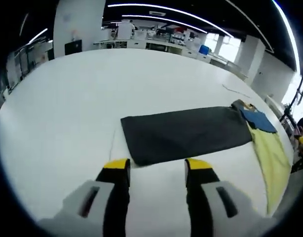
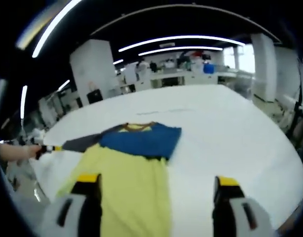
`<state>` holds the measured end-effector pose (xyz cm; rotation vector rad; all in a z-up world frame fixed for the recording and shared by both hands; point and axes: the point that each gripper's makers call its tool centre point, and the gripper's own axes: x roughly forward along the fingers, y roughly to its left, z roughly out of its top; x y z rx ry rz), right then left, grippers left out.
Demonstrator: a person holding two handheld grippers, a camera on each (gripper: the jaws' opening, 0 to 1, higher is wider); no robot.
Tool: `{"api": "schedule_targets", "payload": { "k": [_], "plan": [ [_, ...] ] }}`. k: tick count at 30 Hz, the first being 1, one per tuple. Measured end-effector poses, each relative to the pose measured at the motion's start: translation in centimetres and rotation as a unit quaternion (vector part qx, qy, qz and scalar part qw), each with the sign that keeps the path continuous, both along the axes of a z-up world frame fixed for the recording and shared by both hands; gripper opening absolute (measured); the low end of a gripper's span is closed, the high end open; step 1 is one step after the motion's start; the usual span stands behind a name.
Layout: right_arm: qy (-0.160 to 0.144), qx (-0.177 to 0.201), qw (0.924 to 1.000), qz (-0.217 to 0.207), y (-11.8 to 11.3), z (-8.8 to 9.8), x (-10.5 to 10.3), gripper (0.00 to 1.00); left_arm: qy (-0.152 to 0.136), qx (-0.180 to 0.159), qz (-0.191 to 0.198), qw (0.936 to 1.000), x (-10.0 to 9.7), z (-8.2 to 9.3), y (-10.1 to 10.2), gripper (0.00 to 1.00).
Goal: Fold the garment on the visible template until the final outline fits inside the template.
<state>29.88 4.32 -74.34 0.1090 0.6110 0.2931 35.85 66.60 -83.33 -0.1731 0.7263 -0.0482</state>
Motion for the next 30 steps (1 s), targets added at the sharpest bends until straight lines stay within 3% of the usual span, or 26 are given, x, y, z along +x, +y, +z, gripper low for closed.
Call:
{"api": "schedule_targets", "payload": {
  "k": [6,10,14,17,19,24,27,30],
  "plan": [
    [-0.003,0.001,0.9999,-0.015,-1.2,0.5,-1.2,0.94,-0.001,0.009,0.018,0.9998,0.2,-0.3,0.6,0.26],
    [0.005,0.003,0.9999,-0.015,-1.5,0.1,-2.2,0.92,-0.001,0.033,0.038,0.9987,0.7,-0.5,1.8,0.09],
    [0.007,0.006,0.9997,-0.025,-1.8,-0.4,-2.6,0.92,-0.002,0.018,0.049,0.9986,1.1,-1.1,1.9,0.02],
    [0.004,0.011,0.9996,-0.026,-1.8,-0.3,-2.7,0.92,0.010,-0.009,0.083,0.9965,0.8,-0.8,1.9,0.00],
    [0.005,0.005,0.9997,-0.022,-1.9,-0.3,-2.9,0.92,-0.025,-0.029,0.092,0.9951,1.7,0.5,1.7,0.00],
    [0.001,0.015,0.9996,-0.024,-2.6,-0.3,-2.7,0.92,-0.043,-0.031,0.072,0.9960,2.8,2.8,0.0,0.00],
    [0.003,0.018,0.9995,-0.025,-2.8,-0.5,-2.8,0.92,-0.068,-0.038,0.056,0.9954,3.6,4.7,-1.5,0.00],
    [-0.001,0.019,0.9995,-0.023,-3.1,-0.4,-2.8,0.93,-0.087,-0.041,0.035,0.9947,3.8,7.5,-4.5,0.00]
  ]
}}
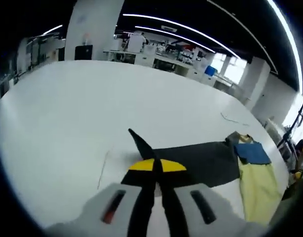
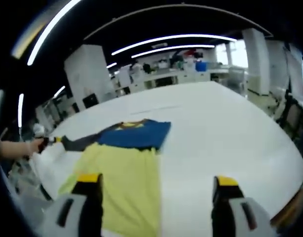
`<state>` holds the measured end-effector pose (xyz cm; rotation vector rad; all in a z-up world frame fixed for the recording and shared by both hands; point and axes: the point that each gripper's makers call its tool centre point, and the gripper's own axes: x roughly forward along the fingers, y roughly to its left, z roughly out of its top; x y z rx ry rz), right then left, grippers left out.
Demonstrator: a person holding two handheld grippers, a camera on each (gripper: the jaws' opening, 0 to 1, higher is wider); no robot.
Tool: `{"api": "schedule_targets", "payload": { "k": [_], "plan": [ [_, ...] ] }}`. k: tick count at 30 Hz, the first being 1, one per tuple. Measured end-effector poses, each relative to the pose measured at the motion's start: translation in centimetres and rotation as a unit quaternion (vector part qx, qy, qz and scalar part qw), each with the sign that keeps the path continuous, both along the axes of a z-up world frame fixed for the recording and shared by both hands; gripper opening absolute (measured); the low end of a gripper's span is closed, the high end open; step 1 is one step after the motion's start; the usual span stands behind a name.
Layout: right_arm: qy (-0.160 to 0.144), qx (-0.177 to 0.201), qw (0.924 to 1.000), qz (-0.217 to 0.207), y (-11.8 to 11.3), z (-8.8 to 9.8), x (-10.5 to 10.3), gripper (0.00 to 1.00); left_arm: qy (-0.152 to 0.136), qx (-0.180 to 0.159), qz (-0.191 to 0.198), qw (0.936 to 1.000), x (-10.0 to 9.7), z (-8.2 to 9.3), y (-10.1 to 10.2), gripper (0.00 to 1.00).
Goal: Fold the garment on the visible template until the final outline fits inside the template.
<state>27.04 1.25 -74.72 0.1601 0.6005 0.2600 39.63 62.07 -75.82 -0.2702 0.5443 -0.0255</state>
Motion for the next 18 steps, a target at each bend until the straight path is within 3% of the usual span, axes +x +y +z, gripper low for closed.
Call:
{"api": "schedule_targets", "payload": {
  "k": [8,15,18],
  "plan": [
    [-0.002,0.011,0.9999,0.003,-1.2,0.0,-0.6,0.91,-0.040,-0.023,-0.067,0.9967,2.4,3.2,-7.3,0.00],
    [-0.005,0.014,0.9999,0.004,-2.7,-0.1,-0.9,0.90,-0.068,-0.042,-0.122,0.9894,5.2,6.2,-13.7,0.00],
    [-0.003,0.014,0.9999,0.007,-3.2,-0.2,-1.0,0.90,-0.076,-0.047,-0.138,0.9865,5.5,7.2,-16.4,0.00]
  ]
}}
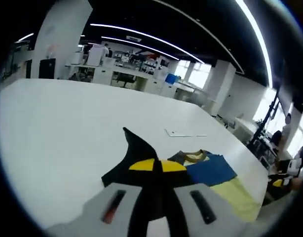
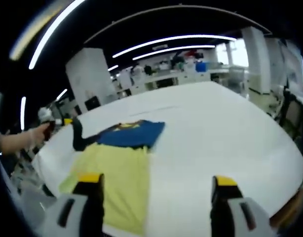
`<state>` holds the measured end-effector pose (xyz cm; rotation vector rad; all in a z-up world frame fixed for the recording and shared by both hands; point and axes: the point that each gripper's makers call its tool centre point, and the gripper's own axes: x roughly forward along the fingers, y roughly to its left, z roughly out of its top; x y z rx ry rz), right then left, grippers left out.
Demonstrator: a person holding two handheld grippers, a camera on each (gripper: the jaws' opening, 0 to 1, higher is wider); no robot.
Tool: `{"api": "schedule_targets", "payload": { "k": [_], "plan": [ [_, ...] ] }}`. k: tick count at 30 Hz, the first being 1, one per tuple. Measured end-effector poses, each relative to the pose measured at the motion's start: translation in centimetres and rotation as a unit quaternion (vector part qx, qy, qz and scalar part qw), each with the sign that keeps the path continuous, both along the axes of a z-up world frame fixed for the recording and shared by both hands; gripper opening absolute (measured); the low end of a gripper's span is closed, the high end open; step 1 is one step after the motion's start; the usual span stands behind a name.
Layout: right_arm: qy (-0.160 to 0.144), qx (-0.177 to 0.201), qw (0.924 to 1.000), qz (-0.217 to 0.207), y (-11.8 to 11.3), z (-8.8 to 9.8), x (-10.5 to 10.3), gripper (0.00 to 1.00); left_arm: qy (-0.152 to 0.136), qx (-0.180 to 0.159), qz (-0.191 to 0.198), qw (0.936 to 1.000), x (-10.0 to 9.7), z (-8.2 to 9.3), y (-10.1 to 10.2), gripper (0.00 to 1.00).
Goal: Fold the garment on the visible template until the final outline fits inside the template.
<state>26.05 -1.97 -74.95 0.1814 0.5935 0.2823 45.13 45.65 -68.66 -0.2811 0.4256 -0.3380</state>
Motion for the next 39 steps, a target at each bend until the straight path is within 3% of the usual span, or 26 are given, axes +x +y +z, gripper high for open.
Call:
{"api": "schedule_targets", "payload": {
  "k": [2,4,6,12,18,24,33,39],
  "plan": [
    [0.001,0.004,1.0000,0.001,-0.7,-0.2,0.2,0.90,-0.005,-0.003,-0.011,0.9999,0.4,0.0,-1.1,0.00],
    [0.001,0.007,1.0000,0.001,-1.2,-0.4,0.5,0.90,-0.009,-0.005,-0.022,0.9997,0.4,0.5,-3.9,0.00],
    [0.001,0.007,1.0000,0.003,-1.5,-0.4,0.8,0.90,-0.011,-0.010,-0.030,0.9994,0.8,0.3,-4.0,0.00],
    [0.001,0.013,0.9999,0.010,-2.5,-0.8,1.5,0.89,-0.018,-0.021,-0.059,0.9979,1.9,1.6,-10.5,0.00],
    [0.005,0.019,0.9997,0.014,-3.1,-1.4,2.0,0.89,-0.018,-0.027,-0.093,0.9951,2.9,1.5,-16.0,0.00],
    [0.008,0.031,0.9994,0.012,-3.8,-1.9,2.5,0.89,-0.004,-0.028,-0.136,0.9903,3.5,0.1,-21.9,0.00],
    [0.016,0.041,0.9990,0.005,-4.3,-2.9,2.7,0.88,0.018,-0.034,-0.179,0.9831,3.9,-2.5,-28.1,0.00],
    [0.024,0.045,0.9987,-0.001,-4.6,-3.8,2.5,0.89,0.031,-0.024,-0.221,0.9746,3.2,-4.6,-32.1,0.00]
  ]
}}
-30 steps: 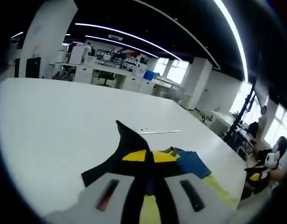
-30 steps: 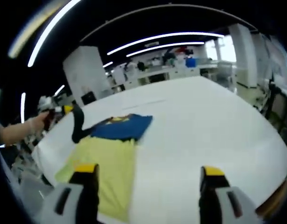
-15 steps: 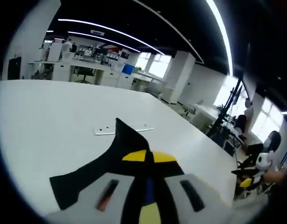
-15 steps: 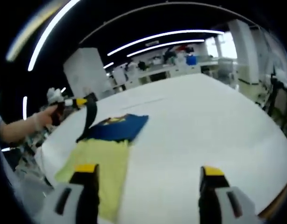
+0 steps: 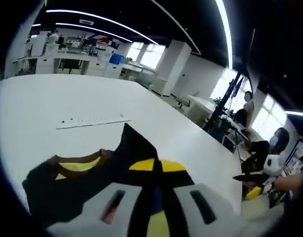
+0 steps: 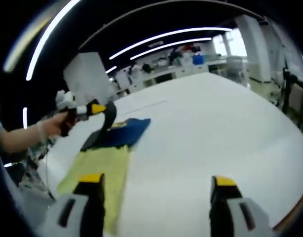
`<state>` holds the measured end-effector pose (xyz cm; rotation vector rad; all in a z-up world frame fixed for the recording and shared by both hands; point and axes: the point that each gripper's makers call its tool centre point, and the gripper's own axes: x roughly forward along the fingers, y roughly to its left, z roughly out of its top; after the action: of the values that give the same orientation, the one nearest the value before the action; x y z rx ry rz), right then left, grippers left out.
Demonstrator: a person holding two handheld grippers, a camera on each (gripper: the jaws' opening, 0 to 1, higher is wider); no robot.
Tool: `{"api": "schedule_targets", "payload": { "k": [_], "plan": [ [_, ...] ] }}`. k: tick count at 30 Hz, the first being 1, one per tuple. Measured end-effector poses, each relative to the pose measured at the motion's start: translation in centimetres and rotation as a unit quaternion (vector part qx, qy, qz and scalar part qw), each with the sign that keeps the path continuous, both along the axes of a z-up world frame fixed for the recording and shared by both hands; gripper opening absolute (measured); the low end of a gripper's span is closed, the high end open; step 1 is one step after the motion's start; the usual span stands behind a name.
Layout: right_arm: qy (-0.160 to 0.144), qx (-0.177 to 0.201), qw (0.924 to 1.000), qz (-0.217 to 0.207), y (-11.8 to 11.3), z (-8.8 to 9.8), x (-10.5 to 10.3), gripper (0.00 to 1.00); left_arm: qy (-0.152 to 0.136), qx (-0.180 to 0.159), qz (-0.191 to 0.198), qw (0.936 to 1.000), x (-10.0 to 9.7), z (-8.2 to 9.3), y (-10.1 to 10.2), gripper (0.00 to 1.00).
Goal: Fold the garment on the visible template until the final outline fits inside the template.
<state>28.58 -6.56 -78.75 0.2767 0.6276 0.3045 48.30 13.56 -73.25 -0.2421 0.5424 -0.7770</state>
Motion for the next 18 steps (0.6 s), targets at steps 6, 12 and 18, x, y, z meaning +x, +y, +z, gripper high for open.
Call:
{"api": "schedule_targets", "payload": {
  "k": [6,12,18],
  "plan": [
    [0.006,0.006,1.0000,-0.004,-0.1,-0.3,-0.3,0.89,0.022,0.028,-0.027,0.9990,-0.9,-3.2,-2.0,0.00],
    [0.010,0.010,0.9999,-0.009,-0.5,-0.8,-0.3,0.89,0.044,0.046,-0.042,0.9971,-2.0,-5.6,-2.4,0.00],
    [0.011,0.013,0.9998,-0.006,-0.3,-1.2,0.2,0.88,0.044,0.064,-0.073,0.9943,-3.0,-6.7,-3.0,0.00]
  ]
}}
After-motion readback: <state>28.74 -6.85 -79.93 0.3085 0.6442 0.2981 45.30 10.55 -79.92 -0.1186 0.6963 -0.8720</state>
